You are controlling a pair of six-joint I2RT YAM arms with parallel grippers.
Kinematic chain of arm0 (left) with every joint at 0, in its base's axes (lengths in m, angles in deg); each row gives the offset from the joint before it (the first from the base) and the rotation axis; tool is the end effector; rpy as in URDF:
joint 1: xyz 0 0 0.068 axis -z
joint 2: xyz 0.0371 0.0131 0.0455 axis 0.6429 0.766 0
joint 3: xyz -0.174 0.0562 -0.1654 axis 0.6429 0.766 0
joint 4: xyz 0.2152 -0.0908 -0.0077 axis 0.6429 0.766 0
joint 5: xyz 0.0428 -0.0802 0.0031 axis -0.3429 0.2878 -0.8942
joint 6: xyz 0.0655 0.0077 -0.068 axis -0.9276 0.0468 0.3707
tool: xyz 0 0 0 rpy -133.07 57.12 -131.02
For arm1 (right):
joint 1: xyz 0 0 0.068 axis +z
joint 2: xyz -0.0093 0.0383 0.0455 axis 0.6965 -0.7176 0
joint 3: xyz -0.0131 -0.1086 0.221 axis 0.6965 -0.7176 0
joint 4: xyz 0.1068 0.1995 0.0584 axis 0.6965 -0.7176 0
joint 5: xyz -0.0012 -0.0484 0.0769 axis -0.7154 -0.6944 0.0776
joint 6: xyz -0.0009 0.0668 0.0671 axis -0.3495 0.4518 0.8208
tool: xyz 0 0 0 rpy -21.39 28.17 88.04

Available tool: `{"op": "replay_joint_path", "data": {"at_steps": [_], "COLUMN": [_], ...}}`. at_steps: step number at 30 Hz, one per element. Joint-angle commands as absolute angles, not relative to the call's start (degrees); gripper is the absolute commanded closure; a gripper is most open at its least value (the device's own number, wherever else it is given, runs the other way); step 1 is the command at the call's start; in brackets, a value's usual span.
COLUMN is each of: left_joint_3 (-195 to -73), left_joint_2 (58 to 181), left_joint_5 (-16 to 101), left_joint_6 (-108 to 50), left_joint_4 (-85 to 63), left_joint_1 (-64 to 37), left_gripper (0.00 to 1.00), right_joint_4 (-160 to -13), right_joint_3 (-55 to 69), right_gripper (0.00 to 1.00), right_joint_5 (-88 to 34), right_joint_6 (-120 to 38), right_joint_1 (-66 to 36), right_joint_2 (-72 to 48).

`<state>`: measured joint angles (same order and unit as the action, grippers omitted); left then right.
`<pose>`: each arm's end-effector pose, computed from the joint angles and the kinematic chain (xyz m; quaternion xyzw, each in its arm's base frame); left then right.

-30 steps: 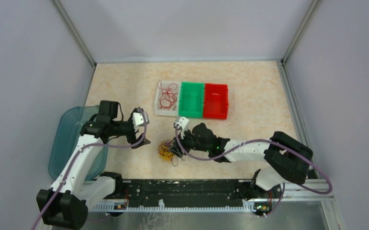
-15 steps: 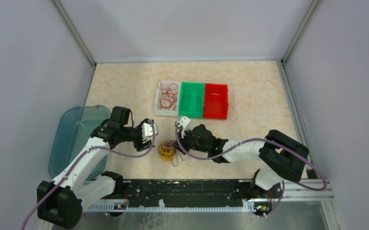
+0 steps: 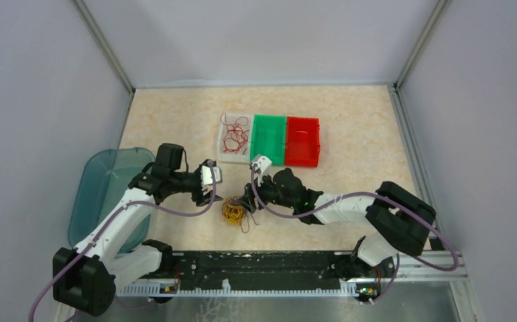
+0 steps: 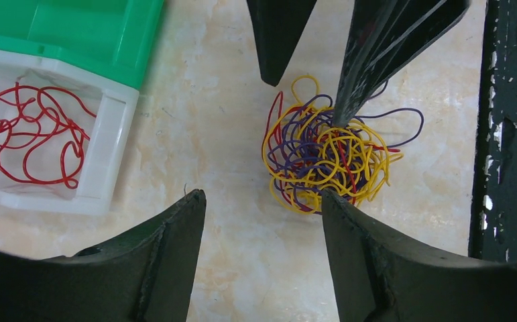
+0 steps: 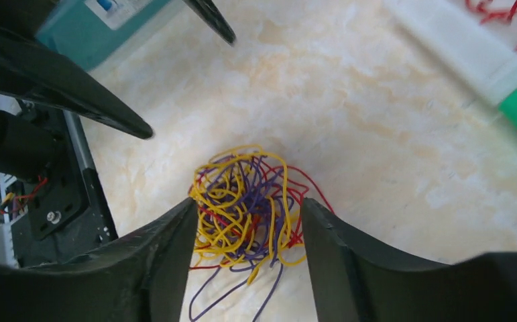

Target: Untangle the cables

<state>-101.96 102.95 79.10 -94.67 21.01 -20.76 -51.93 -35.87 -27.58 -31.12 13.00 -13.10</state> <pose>0.1772 -0.1260 0.2032 0.6226 0.6144 -0.2452 0.4181 0.1681 0.2796 0.1816 -0.3084 0.7323 0.4028 0.4543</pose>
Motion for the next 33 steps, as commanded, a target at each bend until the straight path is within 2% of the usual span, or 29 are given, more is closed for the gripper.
{"op": "replay_joint_path", "data": {"at_steps": [1, 3, 4, 10, 11, 20, 28, 33], "left_joint_3": [-103.46, -103.24, -103.21, -103.84, -103.93, -105.25, -107.88, -107.57], "left_joint_2": [103.02, 102.59, 102.37, 102.09, 102.2, 101.1, 100.9, 99.9], "left_joint_5": [79.2, 79.01, 79.05, 78.75, 78.74, 81.97, 85.13, 86.99], "left_joint_6": [-96.84, -98.09, -98.49, -99.81, -99.78, -92.29, -88.75, -93.02], "left_joint_4": [24.12, 24.95, 25.18, 25.95, 26.19, 23.77, 21.9, 23.26], "left_joint_1": [-20.66, -20.67, -20.67, -20.68, -20.67, -20.68, -20.65, -20.58], "left_gripper": [0.28, 0.26, 0.25, 0.23, 0.24, 0.23, 0.27, 0.33], "right_joint_4": [-53.53, -55.06, -54.98, -46.69, -45.46, -42.96, -44.86, -43.82], "right_joint_3": [-31.72, -29.88, -29.41, -31.41, -31.96, -32.47, -31.57, -31.93], "right_gripper": [0.37, 0.38, 0.42, 0.97, 1.0, 1.0, 1.0, 1.0], "right_joint_5": [-22.03, -21.01, -20.54, -22.59, -23.26, -20.33, -16.02, -13.22], "right_joint_6": [-30.69, -31.13, -31.22, -30.59, -30.66, -31.12, -30.73, -29.81], "right_joint_1": [11.85, 11.84, 11.86, 11.76, 11.78, 11.14, 11.14, 11.14], "right_joint_2": [-20.01, -23.05, -24.3, -22.14, -20.66, -9.91, -9.0, -9.39]}}
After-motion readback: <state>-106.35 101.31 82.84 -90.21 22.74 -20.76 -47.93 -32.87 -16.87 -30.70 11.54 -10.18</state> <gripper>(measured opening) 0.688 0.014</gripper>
